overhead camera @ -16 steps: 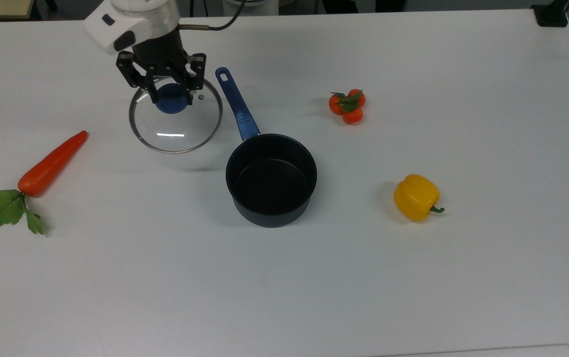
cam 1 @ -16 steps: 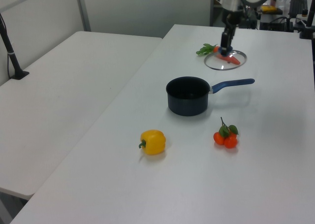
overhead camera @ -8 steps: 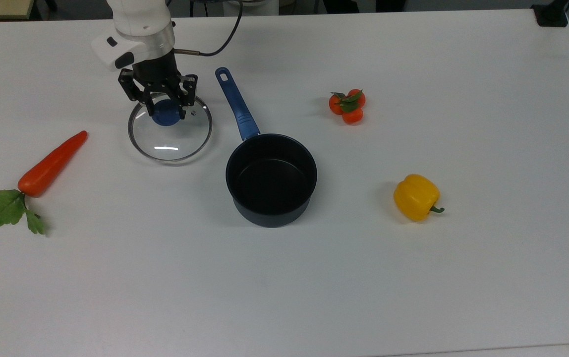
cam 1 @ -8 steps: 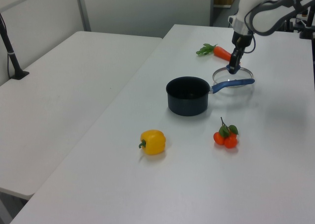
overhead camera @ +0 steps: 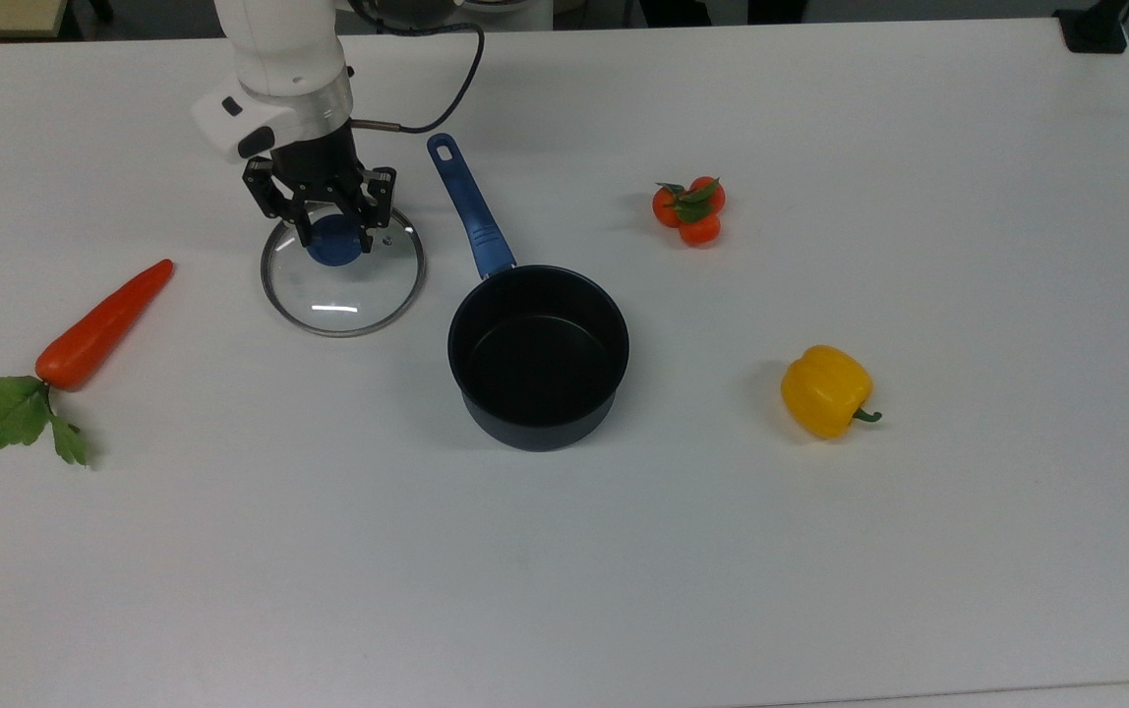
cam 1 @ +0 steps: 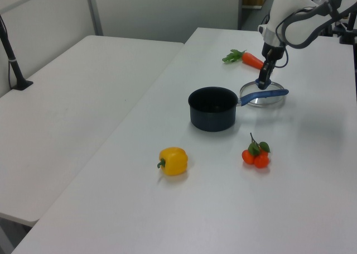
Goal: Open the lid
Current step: 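Lower the glass lid onto the table and open the gripper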
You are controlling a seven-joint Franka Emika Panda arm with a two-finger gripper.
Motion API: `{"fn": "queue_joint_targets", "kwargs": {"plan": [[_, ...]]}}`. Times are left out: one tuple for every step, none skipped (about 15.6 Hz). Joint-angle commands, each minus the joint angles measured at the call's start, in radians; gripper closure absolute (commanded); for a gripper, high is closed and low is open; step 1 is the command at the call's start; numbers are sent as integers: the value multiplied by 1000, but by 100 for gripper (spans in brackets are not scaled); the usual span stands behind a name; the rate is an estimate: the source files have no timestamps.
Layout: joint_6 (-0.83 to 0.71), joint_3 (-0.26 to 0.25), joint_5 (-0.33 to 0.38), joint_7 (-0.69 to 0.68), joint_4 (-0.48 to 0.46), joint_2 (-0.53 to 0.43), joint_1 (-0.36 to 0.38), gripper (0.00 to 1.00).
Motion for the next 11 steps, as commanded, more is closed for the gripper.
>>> {"fn": "queue_joint_targets", "kwargs": {"plan": [[29,2,-10,-10,-5,5,-2,41],[26,2,-11,-10,-5,5,-4,23],[20,2,-10,-9,-5,4,-4,0],[15,2,-11,-7,-2,-2,-4,0],[12,2,-12,-6,4,-10,-4,0],[-17,2,-12,-4,26,-11,-4,0],[-64,2,-12,-3,58,-10,-4,0],[-113,2,-12,0,96,-11,-2,0],[-164,2,-10,0,134,-13,-2,0],[-219,2,-10,2,180,-13,-1,0],[-277,2,-10,3,229,-13,7,0]]}}
